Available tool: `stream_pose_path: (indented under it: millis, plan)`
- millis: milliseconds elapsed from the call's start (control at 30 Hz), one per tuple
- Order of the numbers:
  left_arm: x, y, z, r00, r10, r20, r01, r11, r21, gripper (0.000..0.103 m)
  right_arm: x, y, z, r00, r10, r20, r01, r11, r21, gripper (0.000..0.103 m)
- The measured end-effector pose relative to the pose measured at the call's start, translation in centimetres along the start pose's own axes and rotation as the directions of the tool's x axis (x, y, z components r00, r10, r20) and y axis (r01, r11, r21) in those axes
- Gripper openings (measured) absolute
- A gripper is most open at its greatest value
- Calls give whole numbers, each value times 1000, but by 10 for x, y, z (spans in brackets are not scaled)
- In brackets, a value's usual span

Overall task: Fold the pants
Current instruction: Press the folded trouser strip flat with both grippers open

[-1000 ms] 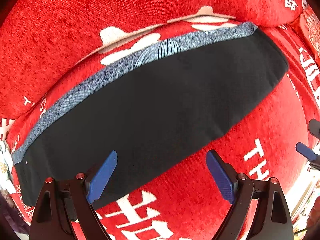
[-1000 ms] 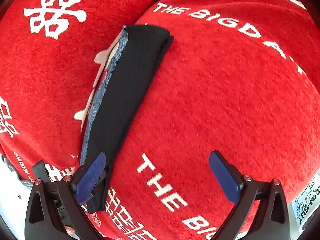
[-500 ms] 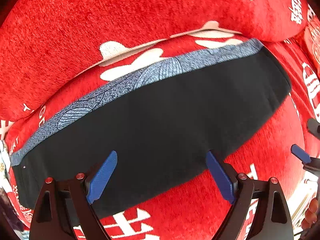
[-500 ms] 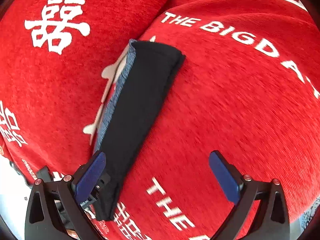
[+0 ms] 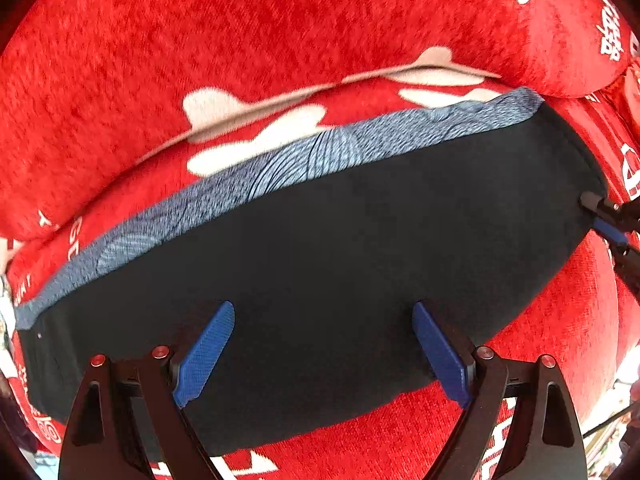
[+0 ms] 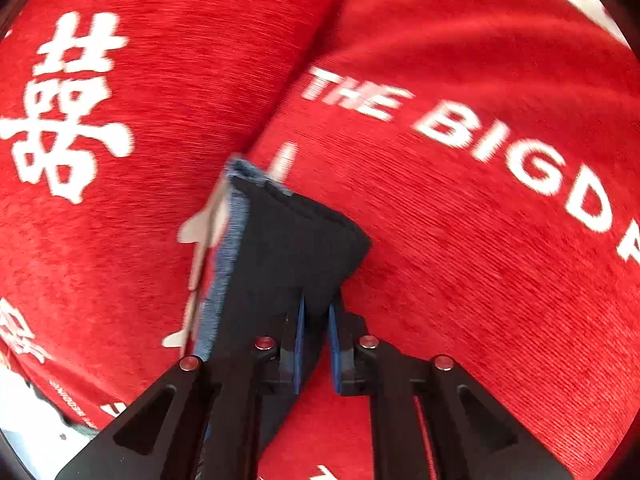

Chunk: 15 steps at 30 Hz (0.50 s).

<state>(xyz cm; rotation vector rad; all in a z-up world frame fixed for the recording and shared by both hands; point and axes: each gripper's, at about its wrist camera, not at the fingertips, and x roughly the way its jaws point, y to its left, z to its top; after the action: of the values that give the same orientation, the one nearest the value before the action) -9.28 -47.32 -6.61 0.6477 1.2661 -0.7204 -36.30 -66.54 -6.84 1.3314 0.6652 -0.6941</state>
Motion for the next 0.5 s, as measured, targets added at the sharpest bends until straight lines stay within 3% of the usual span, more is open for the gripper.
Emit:
stream_pose_path:
  millis: [100, 200, 333, 500]
  plan:
    - [9, -1, 2, 1000, -4, -29, 4, 1000, -2, 92, 1, 1, 0, 1000, -19, -10, 18, 999, -48, 13]
    - [17, 7, 4, 997, -41, -60, 38, 998, -53, 95, 9, -14, 2, 998, -18, -56, 17, 1000, -18, 24]
    - [19, 11, 4, 996, -58, -64, 55, 997, -57, 95, -3, -16, -6, 996, 34, -80, -39, 998, -58, 57]
    - [21, 10, 5, 997, -52, -64, 48, 997, -62, 95, -4, -17, -21, 991, 63, -119, -73, 994, -85, 58]
